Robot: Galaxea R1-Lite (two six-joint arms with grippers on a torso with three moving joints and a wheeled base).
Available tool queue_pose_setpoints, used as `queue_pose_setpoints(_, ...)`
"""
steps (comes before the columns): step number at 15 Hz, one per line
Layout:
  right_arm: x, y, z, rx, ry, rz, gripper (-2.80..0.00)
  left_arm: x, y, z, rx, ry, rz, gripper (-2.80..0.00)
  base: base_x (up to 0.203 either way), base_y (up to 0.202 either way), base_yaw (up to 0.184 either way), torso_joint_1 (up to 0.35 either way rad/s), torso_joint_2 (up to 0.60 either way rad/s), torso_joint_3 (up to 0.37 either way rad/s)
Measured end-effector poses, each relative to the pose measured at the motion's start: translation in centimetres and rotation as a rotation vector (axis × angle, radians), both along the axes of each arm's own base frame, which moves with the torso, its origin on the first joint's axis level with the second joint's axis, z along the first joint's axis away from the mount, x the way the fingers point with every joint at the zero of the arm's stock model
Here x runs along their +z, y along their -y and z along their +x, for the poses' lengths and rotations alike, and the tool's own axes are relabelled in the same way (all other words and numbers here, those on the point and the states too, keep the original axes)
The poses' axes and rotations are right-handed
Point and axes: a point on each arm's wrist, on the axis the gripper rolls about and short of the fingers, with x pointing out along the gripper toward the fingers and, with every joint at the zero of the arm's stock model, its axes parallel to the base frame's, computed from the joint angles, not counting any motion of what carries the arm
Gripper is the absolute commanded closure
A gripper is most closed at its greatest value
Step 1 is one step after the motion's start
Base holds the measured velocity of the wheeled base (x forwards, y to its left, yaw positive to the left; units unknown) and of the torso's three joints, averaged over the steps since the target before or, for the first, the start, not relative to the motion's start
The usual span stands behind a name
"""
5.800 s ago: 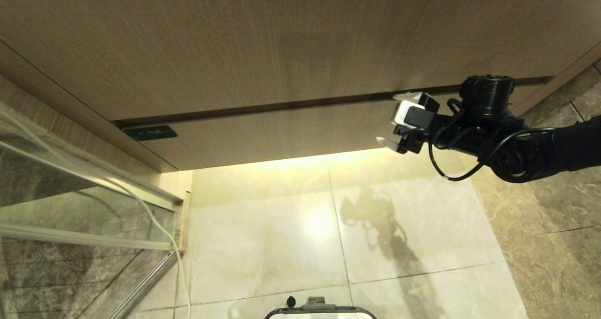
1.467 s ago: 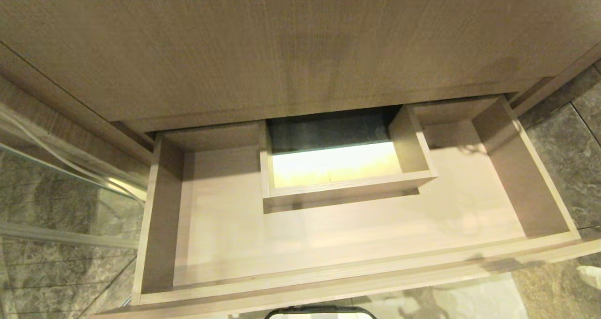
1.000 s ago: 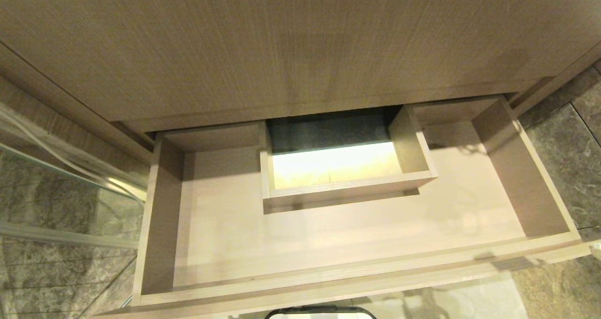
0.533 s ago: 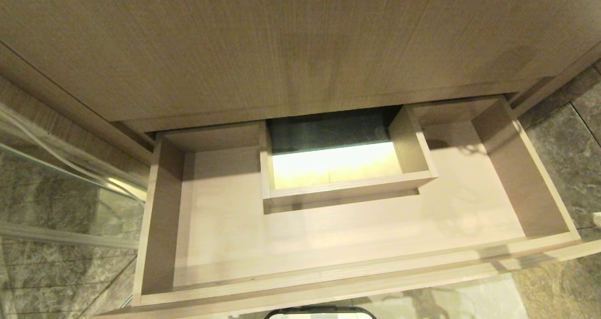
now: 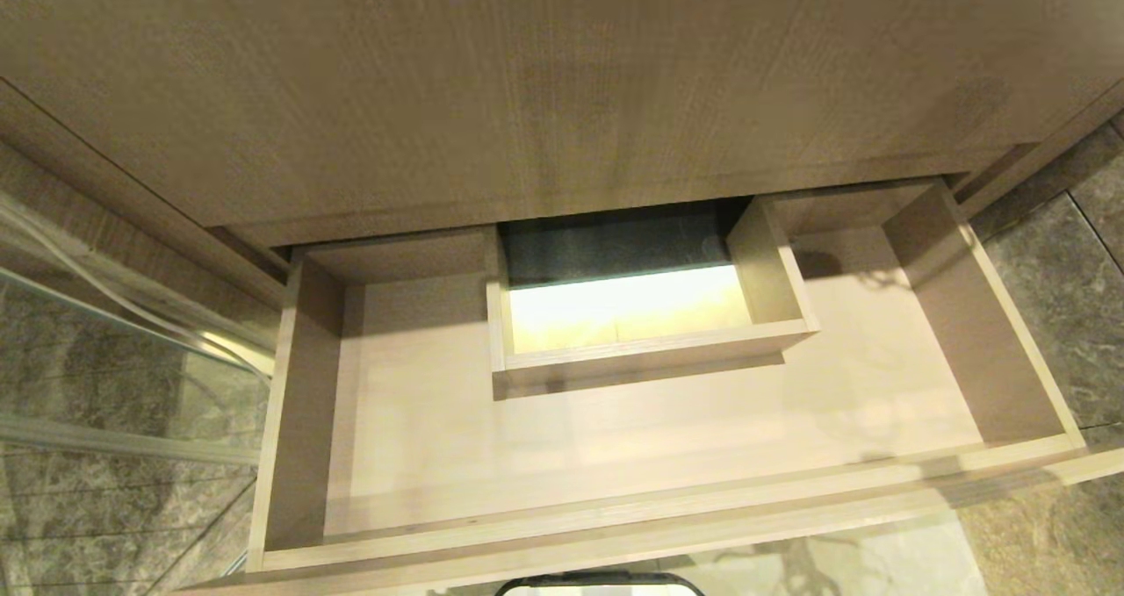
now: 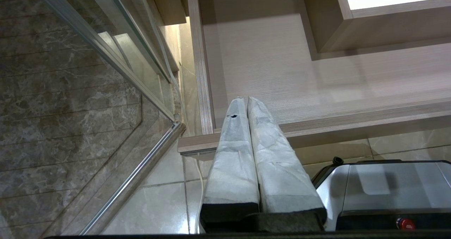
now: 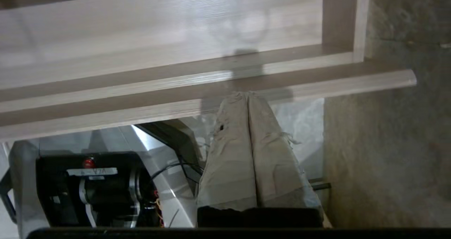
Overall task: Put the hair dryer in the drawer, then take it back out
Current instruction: Pick up the hairdryer
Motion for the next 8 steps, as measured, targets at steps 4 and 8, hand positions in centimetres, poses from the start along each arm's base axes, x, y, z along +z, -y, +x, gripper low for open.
queue_pose_setpoints(4,0.6,0.6,0.8,-0.156,0.020,-0.042,0.00,0.0,0.0,0.0,0.000,0.000,0.000,0.00,0.000,0.000,0.000,0.000,0.00,0.000)
queue_pose_setpoints(8,1.2,0.8,1.8,-0.175,0.046,-0.016,0.00,0.0,0.0,0.0,0.000,0.000,0.000,0.00,0.000,0.000,0.000,0.000,0.00,0.000)
